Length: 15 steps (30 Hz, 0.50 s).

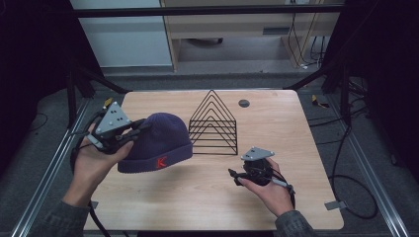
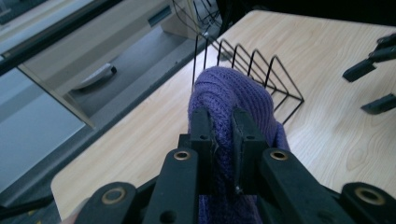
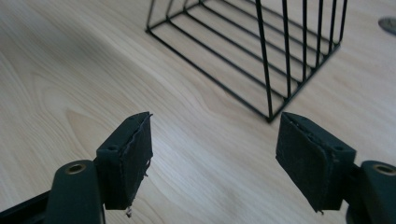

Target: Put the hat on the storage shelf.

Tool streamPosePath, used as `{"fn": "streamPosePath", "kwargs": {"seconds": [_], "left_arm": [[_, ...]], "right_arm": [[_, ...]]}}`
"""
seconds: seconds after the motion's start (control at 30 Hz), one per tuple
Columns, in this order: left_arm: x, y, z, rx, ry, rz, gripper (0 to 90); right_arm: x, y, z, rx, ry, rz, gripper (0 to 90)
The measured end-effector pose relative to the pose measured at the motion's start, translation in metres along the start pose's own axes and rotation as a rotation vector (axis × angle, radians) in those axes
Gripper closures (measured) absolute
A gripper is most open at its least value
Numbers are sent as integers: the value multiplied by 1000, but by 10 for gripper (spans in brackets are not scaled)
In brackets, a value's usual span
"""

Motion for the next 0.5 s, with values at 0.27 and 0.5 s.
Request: {"fn": "streamPosePath", "kwargs": {"seconds": [0.27,0.5], "left_arm": [[-37,12,-12,-5,-44,15,806],[-53,14,-6,30,-38,23,806]], "right_arm": [[-47,14,-6,-32,-46,-66,317],[-78,11,-15,-42,-68,-102,333]]}}
Point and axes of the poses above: each handheld gripper's, and its own axes: z roughly forward along the jaws, x roughly out of its underside, y roughly to its left, the point moved 10 cm from there along z, roughly forward along the jaws, and after that the axes turned 7 degrees about -z, right-handed, at the moved point
